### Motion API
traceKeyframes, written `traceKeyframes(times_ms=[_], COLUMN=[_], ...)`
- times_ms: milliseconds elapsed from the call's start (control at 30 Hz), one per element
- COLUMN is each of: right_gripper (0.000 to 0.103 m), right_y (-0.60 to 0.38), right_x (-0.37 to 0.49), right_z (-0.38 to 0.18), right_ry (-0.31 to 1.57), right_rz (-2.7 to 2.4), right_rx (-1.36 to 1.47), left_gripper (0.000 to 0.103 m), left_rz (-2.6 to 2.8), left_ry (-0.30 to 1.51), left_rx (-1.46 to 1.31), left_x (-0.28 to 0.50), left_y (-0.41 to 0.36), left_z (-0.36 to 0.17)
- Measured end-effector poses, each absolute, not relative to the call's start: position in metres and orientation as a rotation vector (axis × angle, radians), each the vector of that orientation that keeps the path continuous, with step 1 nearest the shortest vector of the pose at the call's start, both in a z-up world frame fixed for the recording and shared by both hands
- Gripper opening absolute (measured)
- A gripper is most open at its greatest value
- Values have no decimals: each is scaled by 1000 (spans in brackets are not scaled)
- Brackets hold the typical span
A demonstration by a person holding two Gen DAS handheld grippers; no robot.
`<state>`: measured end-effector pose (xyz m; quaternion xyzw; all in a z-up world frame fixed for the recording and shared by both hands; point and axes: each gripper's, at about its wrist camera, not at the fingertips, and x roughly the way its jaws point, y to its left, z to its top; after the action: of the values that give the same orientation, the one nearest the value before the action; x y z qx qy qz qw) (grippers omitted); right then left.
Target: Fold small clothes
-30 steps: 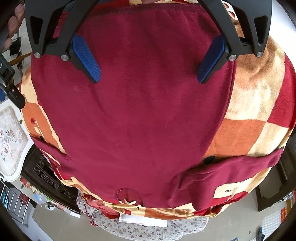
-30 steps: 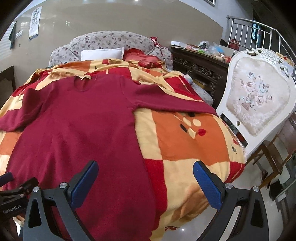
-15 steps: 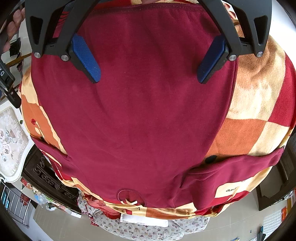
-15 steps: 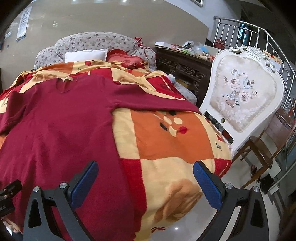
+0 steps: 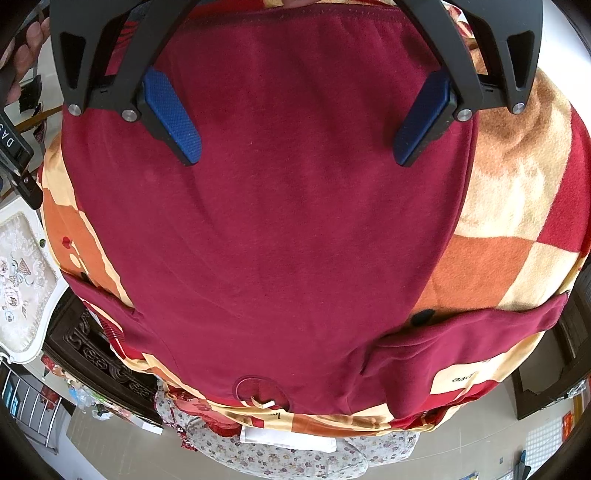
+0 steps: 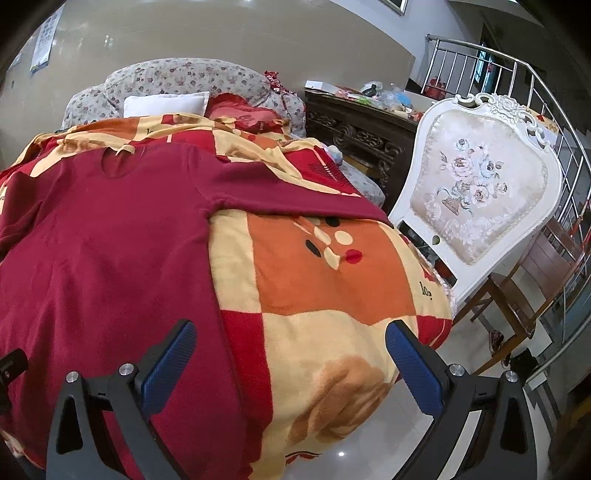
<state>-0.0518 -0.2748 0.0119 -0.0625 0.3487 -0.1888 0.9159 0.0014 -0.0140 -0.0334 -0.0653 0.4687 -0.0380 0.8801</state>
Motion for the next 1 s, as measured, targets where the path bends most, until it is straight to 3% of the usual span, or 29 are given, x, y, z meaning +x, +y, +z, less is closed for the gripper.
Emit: traceKeyframes(times_ms=[1000], right_gripper=[103], right_y=[-274], right_x=[-49], right_z=[7], right_ry=[743], right_rz=[-344], right_rx=[-112], left_gripper=[103], left_rz=[-79], left_ry=[977], left_rx=[-136], left_x=[1], left_y=[-14], left_z=[-33])
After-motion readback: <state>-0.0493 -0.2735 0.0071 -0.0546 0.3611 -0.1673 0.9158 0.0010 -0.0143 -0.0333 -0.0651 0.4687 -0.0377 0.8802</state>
